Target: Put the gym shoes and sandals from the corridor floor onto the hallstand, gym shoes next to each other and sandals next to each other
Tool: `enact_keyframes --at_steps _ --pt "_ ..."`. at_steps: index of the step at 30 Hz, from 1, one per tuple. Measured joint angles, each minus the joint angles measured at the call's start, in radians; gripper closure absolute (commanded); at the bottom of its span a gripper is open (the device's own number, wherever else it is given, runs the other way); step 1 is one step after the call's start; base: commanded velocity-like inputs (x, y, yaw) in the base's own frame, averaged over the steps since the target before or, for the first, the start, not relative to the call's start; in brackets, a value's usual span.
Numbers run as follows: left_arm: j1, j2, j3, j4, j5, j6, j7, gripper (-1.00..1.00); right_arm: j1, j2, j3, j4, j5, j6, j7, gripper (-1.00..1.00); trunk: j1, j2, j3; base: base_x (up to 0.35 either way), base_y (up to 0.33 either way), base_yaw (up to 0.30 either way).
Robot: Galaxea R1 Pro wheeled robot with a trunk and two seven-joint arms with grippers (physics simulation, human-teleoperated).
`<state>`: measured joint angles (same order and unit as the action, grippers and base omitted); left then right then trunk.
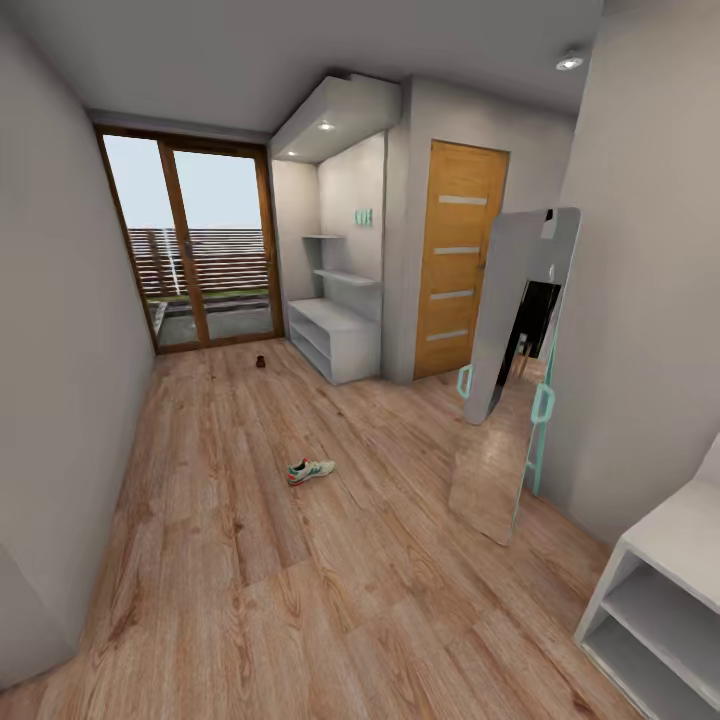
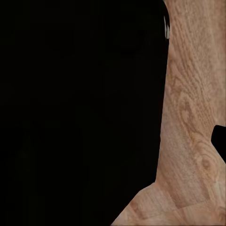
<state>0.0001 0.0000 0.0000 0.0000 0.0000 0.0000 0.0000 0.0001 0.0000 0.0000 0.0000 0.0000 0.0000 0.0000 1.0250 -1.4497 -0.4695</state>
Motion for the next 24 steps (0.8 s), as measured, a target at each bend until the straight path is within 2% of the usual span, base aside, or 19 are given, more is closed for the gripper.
enact_keyframes --at_steps 4,12,20,24 --pt "0.006 -0.007 0.003 0.023 0.003 0.007 -0.001 -1.0 -0.008 0.021 0.002 -0.02 0.004 0.012 -0.008 -1.0 0.0 0.0 0.0 0.0 0.0 0.0" --pt "0.006 -0.006 0.007 0.022 0.006 0.003 0.0 -1.0 -0.01 0.034 0.002 -0.049 0.004 0.01 -0.014 -1.0 0.0 0.0 0.0 0.0 0.0 0.0" --pt "0.006 -0.001 0.015 0.013 0.025 0.001 -0.001 -1.0 -0.01 0.034 0.004 -0.082 0.006 0.008 -0.017 -1.0 0.0 0.0 0.0 0.0 0.0 0.0" --pt "0.003 0.002 0.025 0.004 0.043 -0.001 -0.001 -1.0 -0.011 0.021 0.004 -0.096 0.007 0.0 -0.02 -1.0 0.0 0.0 0.0 0.0 0.0 0.0"
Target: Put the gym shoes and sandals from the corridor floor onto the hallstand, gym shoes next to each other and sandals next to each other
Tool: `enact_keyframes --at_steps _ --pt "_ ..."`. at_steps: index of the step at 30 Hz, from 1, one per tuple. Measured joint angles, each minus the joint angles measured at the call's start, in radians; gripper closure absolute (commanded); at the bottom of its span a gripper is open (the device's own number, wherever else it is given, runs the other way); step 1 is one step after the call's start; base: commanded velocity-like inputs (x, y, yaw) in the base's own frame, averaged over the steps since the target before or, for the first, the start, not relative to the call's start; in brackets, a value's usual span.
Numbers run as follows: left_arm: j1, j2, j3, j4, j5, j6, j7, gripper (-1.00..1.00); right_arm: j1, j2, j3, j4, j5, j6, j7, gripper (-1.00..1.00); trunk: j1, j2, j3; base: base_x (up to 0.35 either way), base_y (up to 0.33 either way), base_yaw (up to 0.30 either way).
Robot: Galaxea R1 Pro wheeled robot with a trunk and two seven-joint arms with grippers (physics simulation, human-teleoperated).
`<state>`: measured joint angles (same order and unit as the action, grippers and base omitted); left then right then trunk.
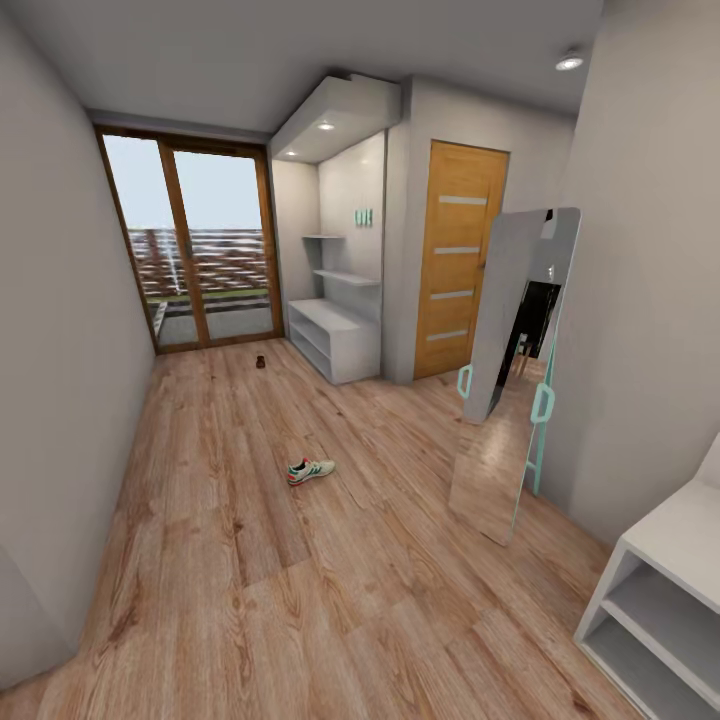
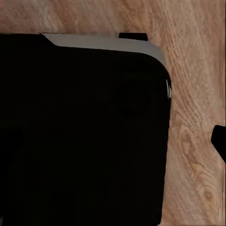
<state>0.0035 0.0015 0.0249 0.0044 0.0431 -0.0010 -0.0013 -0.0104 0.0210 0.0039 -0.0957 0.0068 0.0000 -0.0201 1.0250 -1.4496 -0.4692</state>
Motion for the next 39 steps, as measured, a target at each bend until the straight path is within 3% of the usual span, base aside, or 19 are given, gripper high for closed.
enact_keyframes --at_steps 8,26,37,38,39 --pt "-0.005 0.005 0.008 -0.043 0.023 -0.003 0.0 -1.0 0.0 -0.045 -0.001 -0.046 0.0 -0.035 -0.002 -1.0 0.0 0.0 0.0 0.0 0.0 0.0" --pt "-0.019 0.027 0.009 -0.146 0.028 -0.016 0.0 -1.0 -0.001 -0.145 -0.003 -0.148 -0.002 -0.136 -0.002 -1.0 0.0 0.0 0.0 0.0 0.0 0.0" --pt "-0.026 0.026 0.011 -0.208 0.028 -0.077 0.003 -1.0 -0.017 -0.133 -0.001 -0.21 -0.006 -0.198 0.002 -1.0 0.0 0.0 0.0 0.0 0.0 0.0" --pt "-0.027 0.026 0.012 -0.261 0.028 -0.188 0.003 -1.0 -0.018 -0.133 -0.002 -0.262 -0.007 -0.345 0.003 -1.0 0.0 0.0 0.0 0.0 0.0 0.0" --pt "-0.036 0.026 0.013 -0.404 0.028 -0.206 0.003 -1.0 -0.021 -0.132 -0.001 -0.399 -0.006 -0.358 0.004 -1.0 0.0 0.0 0.001 0.0 0.0 0.0"
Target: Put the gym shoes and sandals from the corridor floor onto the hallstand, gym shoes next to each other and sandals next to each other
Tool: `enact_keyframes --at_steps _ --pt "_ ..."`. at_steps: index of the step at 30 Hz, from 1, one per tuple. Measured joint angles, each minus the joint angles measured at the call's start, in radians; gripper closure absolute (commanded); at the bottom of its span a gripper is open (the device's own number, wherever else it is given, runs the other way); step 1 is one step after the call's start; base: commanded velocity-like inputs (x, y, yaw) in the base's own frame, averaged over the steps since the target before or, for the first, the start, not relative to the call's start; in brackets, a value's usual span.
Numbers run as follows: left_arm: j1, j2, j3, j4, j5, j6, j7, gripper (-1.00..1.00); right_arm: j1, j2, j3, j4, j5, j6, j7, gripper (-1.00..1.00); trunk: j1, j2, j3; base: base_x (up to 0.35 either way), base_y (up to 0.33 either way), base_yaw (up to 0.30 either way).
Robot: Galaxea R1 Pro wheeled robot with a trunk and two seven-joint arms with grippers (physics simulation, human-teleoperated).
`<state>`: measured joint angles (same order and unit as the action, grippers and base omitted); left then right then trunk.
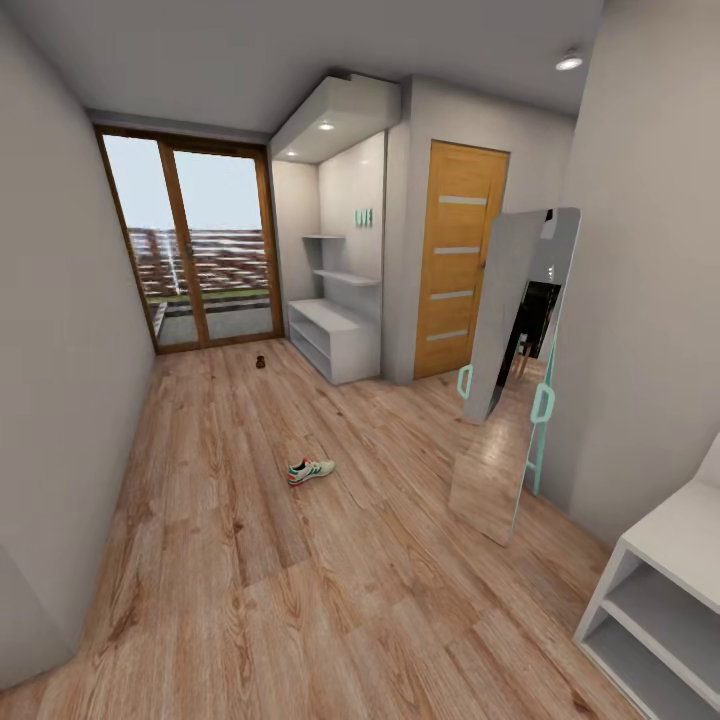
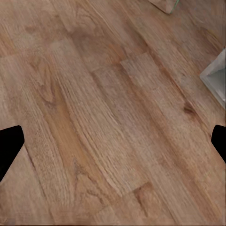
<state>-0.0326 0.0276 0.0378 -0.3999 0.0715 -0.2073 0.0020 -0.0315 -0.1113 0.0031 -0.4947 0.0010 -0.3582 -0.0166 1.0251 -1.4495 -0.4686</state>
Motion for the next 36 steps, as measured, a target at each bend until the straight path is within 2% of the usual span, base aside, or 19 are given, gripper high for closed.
enact_keyframes --at_steps 3,23,36 --pt "-0.013 0.0 0.001 -0.028 0.001 -0.025 0.001 -1.0 -0.002 0.0 0.002 -0.012 0.005 -0.011 0.002 -1.0 0.0 0.0 0.0 0.0 0.0 0.0" --pt "-0.013 0.001 0.004 -0.008 0.001 -0.074 0.001 -1.0 -0.003 0.001 0.006 -0.012 0.007 -0.015 0.003 -1.0 0.0 0.0 -0.001 0.0 0.0 0.007" --pt "-0.01 0.002 0.004 -0.006 0.002 -0.082 0.001 -1.0 -0.003 0.006 0.006 -0.01 0.006 -0.015 0.0 -1.0 0.0 0.0 -0.012 0.051 0.022 0.178"
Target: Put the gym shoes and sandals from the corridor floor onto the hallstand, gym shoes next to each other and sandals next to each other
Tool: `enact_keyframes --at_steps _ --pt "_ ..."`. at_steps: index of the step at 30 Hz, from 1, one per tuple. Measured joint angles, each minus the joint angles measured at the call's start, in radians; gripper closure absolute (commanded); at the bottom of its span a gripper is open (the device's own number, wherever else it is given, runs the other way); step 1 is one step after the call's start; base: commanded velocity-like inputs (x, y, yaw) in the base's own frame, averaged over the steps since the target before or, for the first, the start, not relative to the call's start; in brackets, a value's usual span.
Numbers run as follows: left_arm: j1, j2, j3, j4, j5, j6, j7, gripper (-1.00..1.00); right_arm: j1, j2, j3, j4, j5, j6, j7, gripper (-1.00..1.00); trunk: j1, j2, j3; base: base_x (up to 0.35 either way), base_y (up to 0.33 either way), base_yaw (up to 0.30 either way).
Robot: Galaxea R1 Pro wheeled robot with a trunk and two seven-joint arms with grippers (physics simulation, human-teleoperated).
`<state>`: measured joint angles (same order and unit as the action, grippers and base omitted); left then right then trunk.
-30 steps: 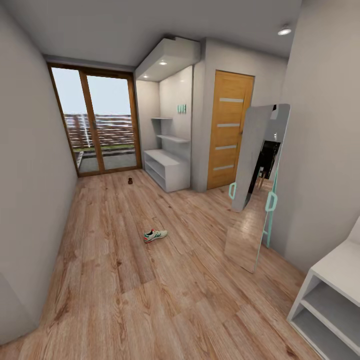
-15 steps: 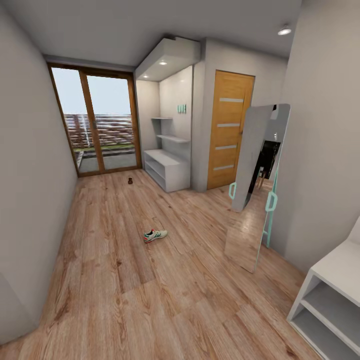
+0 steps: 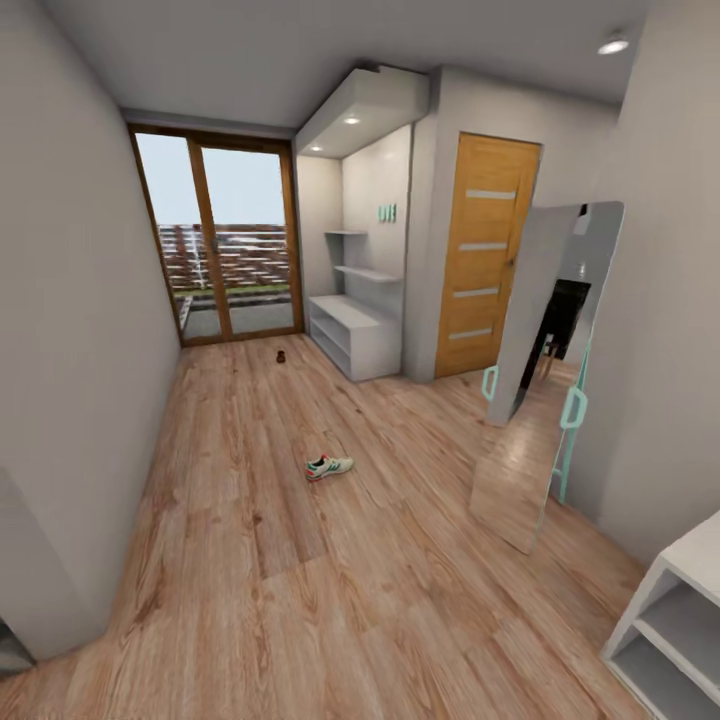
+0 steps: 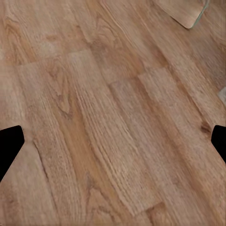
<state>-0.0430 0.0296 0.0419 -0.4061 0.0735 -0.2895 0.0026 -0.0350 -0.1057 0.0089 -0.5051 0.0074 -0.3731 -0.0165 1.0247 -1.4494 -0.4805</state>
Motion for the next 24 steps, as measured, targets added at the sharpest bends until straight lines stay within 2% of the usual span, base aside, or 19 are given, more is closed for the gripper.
enact_keyframes --at_steps 10,24 --pt "0.001 0.002 0.0 0.0 0.0 0.0 0.0 -1.0 0.0 0.003 0.0 -0.001 0.0 0.0 0.0 -1.0 0.0 0.0 -0.01 0.241 0.175 0.171" --pt "0.001 0.001 0.0 0.0 -0.001 0.0 0.0 -1.0 0.0 0.003 0.001 -0.001 -0.001 0.0 0.001 -1.0 0.0 0.0 -0.012 0.223 0.259 0.018"
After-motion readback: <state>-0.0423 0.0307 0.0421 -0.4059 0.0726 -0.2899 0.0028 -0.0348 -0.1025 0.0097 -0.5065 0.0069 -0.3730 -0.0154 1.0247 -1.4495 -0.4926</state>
